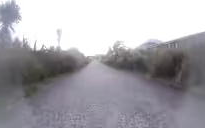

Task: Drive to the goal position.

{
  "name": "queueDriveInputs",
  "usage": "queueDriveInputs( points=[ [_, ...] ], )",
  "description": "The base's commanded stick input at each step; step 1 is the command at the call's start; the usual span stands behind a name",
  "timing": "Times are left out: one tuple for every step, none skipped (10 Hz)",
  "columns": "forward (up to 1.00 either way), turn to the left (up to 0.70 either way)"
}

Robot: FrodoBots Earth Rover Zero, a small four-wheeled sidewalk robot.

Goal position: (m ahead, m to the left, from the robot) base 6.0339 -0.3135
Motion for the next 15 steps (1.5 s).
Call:
queueDriveInputs(
  points=[
    [0.85, 0.0],
    [0.85, 0.0],
    [0.85, 0.0],
    [0.85, 0.0],
    [0.85, 0.0],
    [0.85, -0.07],
    [0.85, -0.15],
    [0.85, -0.23],
    [0.85, -0.34],
    [0.85, -0.34],
    [0.85, -0.34],
    [0.85, -0.23],
    [0.85, -0.12],
    [0.85, 0.0],
    [0.85, 0.0]
  ],
)
